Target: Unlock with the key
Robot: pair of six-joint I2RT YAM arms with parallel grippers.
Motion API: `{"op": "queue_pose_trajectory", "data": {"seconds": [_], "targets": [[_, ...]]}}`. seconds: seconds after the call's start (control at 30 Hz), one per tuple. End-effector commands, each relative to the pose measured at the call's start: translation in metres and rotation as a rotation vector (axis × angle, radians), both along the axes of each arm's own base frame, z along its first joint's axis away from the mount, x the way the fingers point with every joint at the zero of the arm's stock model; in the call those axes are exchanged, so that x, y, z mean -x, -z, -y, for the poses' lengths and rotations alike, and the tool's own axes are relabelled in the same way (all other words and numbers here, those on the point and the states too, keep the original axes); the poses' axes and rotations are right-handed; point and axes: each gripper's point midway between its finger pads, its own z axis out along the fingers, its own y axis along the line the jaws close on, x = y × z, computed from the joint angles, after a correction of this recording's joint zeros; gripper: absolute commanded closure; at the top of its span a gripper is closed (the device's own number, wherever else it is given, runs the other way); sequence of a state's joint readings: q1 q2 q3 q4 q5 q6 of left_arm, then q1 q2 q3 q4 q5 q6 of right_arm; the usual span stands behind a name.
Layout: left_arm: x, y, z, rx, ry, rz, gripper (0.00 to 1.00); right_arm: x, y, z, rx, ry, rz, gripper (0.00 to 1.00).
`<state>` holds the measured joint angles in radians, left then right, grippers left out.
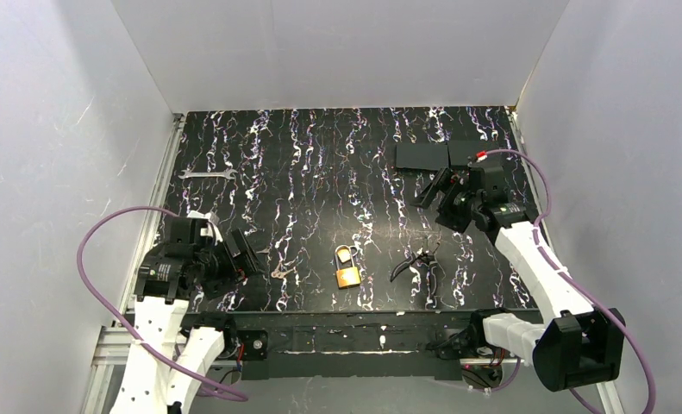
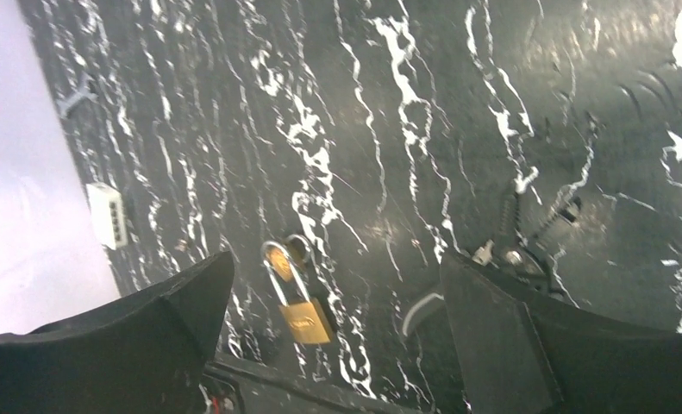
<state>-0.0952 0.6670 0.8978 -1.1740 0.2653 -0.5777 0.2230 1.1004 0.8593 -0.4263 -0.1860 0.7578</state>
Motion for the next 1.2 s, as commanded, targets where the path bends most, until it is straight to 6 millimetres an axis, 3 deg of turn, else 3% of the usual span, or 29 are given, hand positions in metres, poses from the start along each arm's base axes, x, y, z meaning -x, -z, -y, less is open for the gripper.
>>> {"op": "queue_pose_trajectory", "data": {"seconds": [0.0, 0.17, 0.47, 0.7, 0.77, 0.87, 0.97, 1.17], "targets": [[0.012, 0.014, -0.009, -0.082, 0.052, -0.059, 0.12, 0.029, 0.023, 0.001, 0.060, -0.105, -0.089, 0.02], [0.016, 0.029, -0.016, -0.161, 0.095, -0.119, 0.12, 0.038, 0.024, -0.013, 0.204, -0.222, -0.119, 0.02], [0.015, 0.035, -0.019, -0.188, 0.087, -0.157, 0.10, 0.064, 0.031, -0.065, 0.497, -0.364, -0.089, 0.02], [0.013, 0.042, -0.021, -0.207, 0.073, -0.196, 0.10, 0.070, 0.026, -0.112, 0.562, -0.488, -0.052, 0.02], [0.014, 0.045, -0.025, -0.233, 0.056, -0.243, 0.05, 0.069, 0.025, -0.123, 0.551, -0.500, -0.045, 0.02], [0.015, 0.050, -0.029, -0.268, 0.043, -0.332, 0.05, 0.064, 0.021, -0.129, 0.554, -0.497, -0.045, 0.02], [0.013, 0.053, -0.029, -0.283, 0.025, -0.382, 0.14, 0.057, 0.010, -0.127, 0.589, -0.478, -0.037, 0.02], [-0.012, 0.052, -0.014, -0.264, 0.032, -0.333, 0.20, 0.052, -0.018, -0.117, 0.604, -0.431, 0.017, 0.02]]}}
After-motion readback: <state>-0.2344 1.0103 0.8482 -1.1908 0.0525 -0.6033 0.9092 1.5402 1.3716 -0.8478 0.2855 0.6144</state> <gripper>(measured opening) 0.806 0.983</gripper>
